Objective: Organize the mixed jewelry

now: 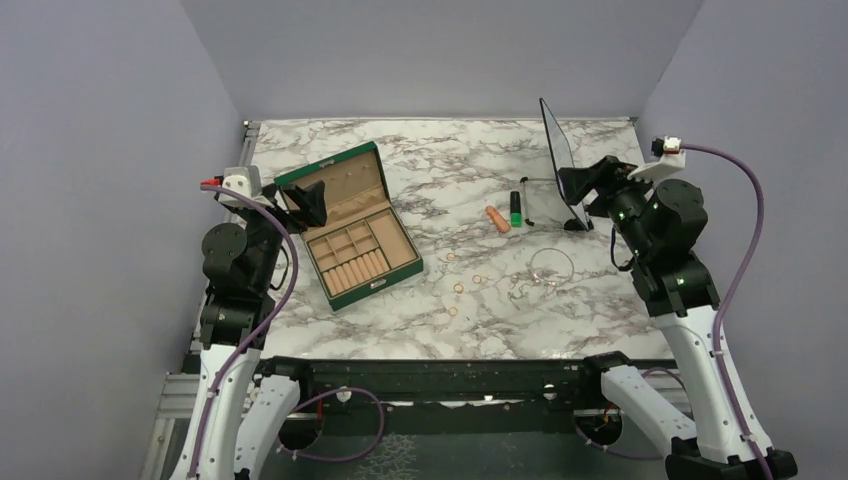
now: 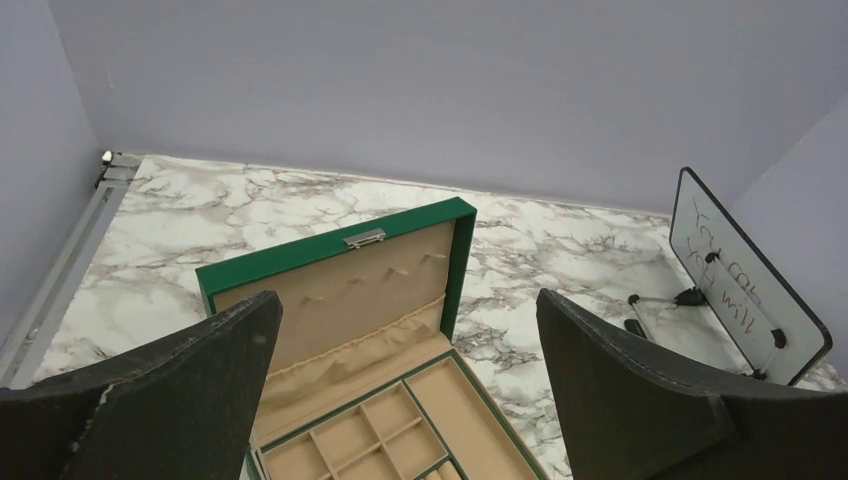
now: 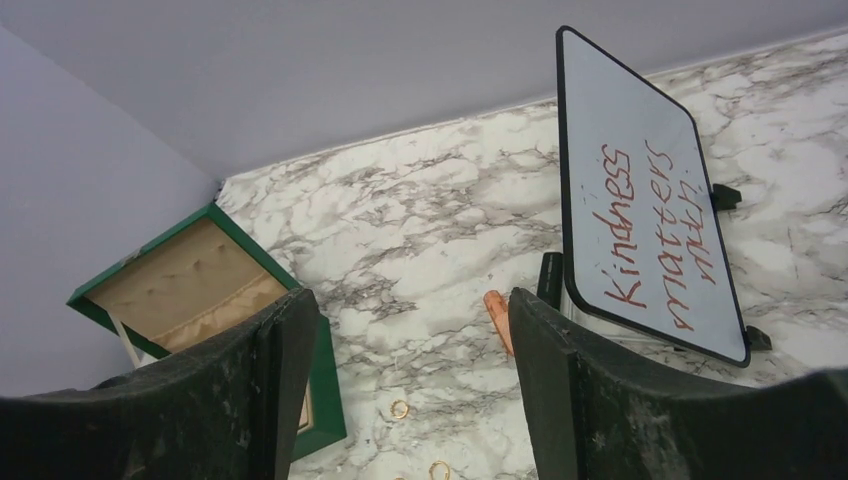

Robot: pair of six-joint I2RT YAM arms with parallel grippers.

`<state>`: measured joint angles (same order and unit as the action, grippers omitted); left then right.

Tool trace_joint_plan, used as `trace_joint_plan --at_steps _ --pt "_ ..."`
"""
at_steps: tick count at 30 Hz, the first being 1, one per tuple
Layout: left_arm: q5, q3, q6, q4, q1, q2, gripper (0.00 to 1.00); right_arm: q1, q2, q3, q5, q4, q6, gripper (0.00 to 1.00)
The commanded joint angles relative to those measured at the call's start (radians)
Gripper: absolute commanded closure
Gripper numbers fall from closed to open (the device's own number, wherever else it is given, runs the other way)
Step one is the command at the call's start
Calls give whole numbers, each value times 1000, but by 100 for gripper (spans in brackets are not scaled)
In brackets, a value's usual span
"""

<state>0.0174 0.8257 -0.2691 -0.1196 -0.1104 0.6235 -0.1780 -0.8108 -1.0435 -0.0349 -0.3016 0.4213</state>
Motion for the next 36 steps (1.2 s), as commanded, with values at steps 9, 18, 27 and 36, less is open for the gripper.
trace_joint_plan --at_steps 9,18,27,36 --pt "-93 -66 -205 -195 8 -54 1 -8 3 103 -50 -12 43 19" --pt "-6 -229 -451 -366 7 -203 1 -8 -62 218 -363 62 74 19" --pt "-160 -276 -624 -558 6 -167 1 -9 -157 372 -499 230 179 19" --pt "-183 -373 -677 -463 8 -102 2 -20 -234 428 -511 292 231 19"
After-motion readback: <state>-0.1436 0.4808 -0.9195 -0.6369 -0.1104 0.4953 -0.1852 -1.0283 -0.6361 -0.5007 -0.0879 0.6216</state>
